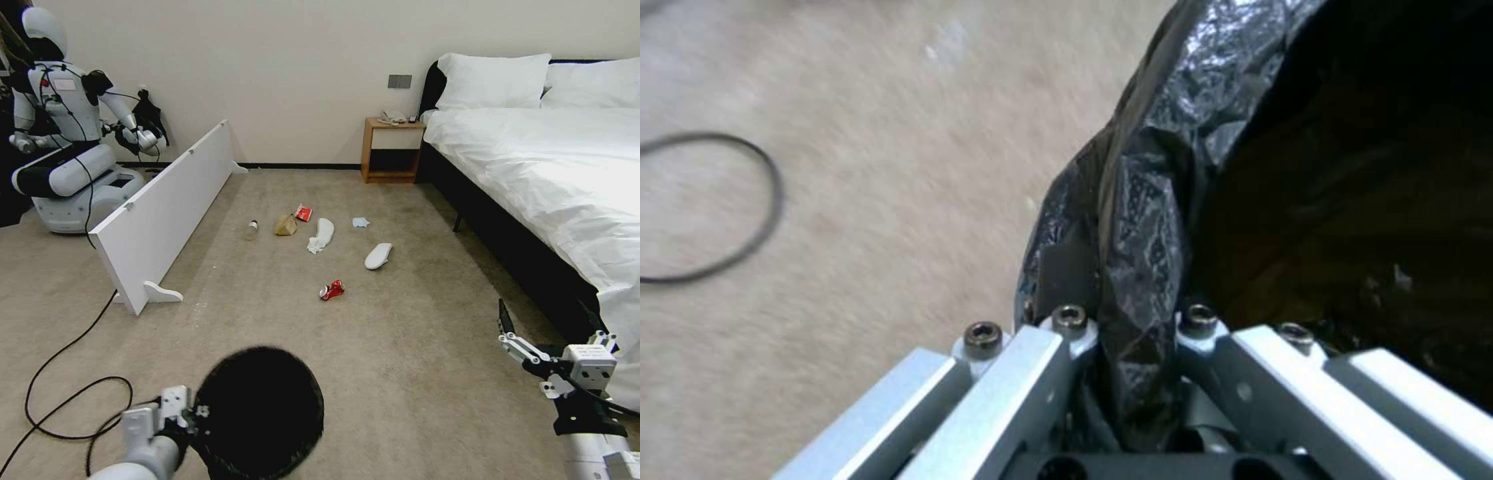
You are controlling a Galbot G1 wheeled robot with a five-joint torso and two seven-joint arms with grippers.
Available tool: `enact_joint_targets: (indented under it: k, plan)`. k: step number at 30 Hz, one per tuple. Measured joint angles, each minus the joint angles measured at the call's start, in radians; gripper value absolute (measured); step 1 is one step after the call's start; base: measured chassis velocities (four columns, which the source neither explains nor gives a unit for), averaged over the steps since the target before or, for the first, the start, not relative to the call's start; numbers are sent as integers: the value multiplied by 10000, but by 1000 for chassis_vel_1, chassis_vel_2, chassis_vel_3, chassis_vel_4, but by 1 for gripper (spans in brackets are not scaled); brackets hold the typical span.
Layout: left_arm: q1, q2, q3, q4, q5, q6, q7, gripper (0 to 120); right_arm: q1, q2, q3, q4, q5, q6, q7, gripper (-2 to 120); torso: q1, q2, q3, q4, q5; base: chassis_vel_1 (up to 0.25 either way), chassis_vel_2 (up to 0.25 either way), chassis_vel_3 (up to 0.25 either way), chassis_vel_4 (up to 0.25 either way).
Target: Pick up the trash bin, then pick up the garbage from the floor and place it into the trash bin.
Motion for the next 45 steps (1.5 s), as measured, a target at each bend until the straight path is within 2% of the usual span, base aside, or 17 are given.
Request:
enact_joint_targets:
  k: [1, 2, 4, 6, 7, 8, 9, 10, 15, 45]
  plan:
    - [59, -8, -314, -192, -181, 0, -65, 3, -65, -17, -62, -87, 79, 72, -27, 100, 0, 0, 0, 0, 0, 0, 0, 0, 0]
    - [59, -8, -314, -192, -181, 0, -65, 3, -65, -17, -62, -87, 79, 72, -27, 100, 0, 0, 0, 0, 0, 0, 0, 0, 0]
    - [155, -17, -958, -537, -543, 0, -201, 3, -204, -101, -261, -353, 215, 309, -160, 100, 0, 0, 0, -3, 1, 0, 0, 0, 0]
    - [176, -17, -1140, -626, -630, 0, -230, 3, -230, -123, -327, -423, 227, 355, -204, 100, 0, 0, 0, -2, 1, 0, 0, 0, 0]
    - [217, -11, -1680, -851, -889, 0, -282, 3, -286, -164, -595, -627, 234, 421, -279, 100, 0, 0, 0, -1, 0, 0, 0, 0, 0]
    - [217, -11, -1680, -851, -889, 0, -282, 3, -286, -164, -595, -627, 234, 421, -279, 100, 0, 0, 0, -1, 0, 0, 0, 0, 0]
    - [253, 3, -2271, -1047, -1272, 0, -305, 3, -305, -142, -928, -901, 145, 455, -374, 100, 0, 0, 0, -2, -1, 0, 0, 0, 0]
    - [283, 14, -2556, -1115, -1461, -1, -308, 3, -304, -91, -1071, -1181, 34, 575, -563, 100, 0, 0, 0, -1, 0, 0, 0, 0, 0]
    - [389, 51, -2990, -1121, -1717, -5, -257, 3, -226, 81, -1337, -1615, -101, 738, -817, 100, 0, 1, 0, -1, 0, 0, 0, 0, 0]
    - [176, 66, -2734, -866, -1824, -29, -135, 3, -93, 450, -1181, -1699, -197, 740, -1248, 100, -1, 1, 0, -1, 0, -16, 20, 19, -20]
